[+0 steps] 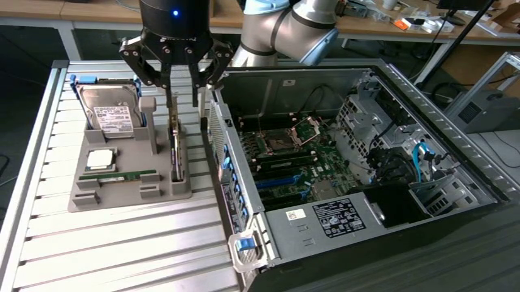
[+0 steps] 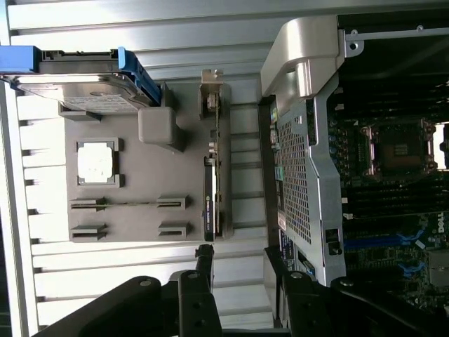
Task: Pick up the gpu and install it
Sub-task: 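Pick up the gpu and move the gpu toward the slot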
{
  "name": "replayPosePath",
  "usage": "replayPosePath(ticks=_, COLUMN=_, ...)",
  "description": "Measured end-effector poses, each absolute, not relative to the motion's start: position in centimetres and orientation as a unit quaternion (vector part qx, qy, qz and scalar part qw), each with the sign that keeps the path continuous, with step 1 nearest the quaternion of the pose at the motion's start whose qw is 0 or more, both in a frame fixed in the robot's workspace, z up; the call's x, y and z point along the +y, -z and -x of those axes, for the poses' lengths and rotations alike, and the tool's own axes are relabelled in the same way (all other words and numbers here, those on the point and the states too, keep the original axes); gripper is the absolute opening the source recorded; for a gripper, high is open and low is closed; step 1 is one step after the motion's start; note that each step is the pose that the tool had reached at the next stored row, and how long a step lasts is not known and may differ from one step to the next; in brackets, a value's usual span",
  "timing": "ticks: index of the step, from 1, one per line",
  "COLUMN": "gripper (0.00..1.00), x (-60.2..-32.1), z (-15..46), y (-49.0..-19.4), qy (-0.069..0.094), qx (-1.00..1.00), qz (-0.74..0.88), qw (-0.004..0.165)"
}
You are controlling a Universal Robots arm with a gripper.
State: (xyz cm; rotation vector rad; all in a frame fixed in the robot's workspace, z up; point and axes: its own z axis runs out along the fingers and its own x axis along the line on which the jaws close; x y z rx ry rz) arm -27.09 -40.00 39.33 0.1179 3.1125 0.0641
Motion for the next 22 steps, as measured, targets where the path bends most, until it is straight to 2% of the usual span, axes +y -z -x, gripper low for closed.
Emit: replayPosePath(ticks=22, gripper=0.42, x=-40.02, z=27.12, y=-38.69, qy=-0.021, qx=0.999, qz=-0.038, qw=0.013)
